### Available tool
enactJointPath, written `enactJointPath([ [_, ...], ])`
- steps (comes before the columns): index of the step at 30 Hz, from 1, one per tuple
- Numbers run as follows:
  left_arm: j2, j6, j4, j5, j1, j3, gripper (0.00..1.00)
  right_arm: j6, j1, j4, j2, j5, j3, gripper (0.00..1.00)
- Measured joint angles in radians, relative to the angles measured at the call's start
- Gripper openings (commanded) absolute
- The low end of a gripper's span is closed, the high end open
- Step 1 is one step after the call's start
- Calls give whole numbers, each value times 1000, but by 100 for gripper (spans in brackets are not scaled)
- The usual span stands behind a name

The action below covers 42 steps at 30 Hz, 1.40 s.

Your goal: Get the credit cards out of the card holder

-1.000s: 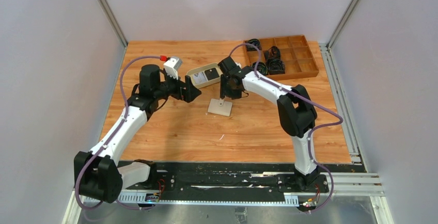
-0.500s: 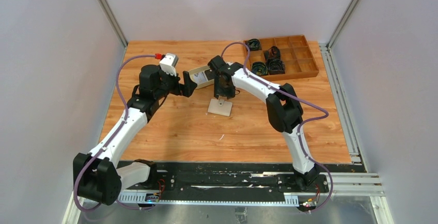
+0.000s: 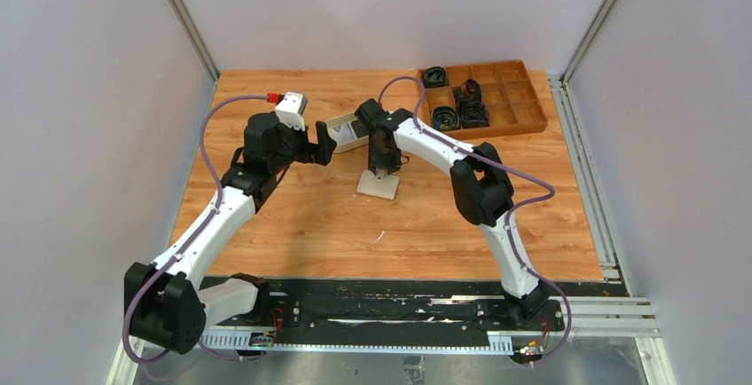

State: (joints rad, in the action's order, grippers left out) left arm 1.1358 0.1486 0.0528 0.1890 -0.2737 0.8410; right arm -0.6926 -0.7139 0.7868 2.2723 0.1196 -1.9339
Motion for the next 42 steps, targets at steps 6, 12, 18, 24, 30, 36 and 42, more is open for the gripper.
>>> enactJointPath([
  [6, 0, 9, -78, -90, -30, -34, 100, 0, 0, -5, 9, -11, -10, 0],
  [12, 19, -4, -184, -105, -31, -49, 100, 0, 0, -11, 6, -29, -5, 0],
  [18, 19, -14, -392, -98, -31, -194, 100, -19, 24, -85, -70, -101, 130, 0],
  [24, 32, -13, -570, -128, -31, -331, 100, -84, 116, -173, -199, -220, 348, 0],
  [30, 73, 1, -704, -160, -39, -354, 100, -188, 209, -286, -321, -305, 534, 0],
  [36, 81, 0, -733, -177, -52, -356, 100, -366, 260, -510, -450, -399, 780, 0],
  [42, 74, 1, -730, -195, -63, -378, 100, -607, 293, -826, -542, -468, 1059, 0],
])
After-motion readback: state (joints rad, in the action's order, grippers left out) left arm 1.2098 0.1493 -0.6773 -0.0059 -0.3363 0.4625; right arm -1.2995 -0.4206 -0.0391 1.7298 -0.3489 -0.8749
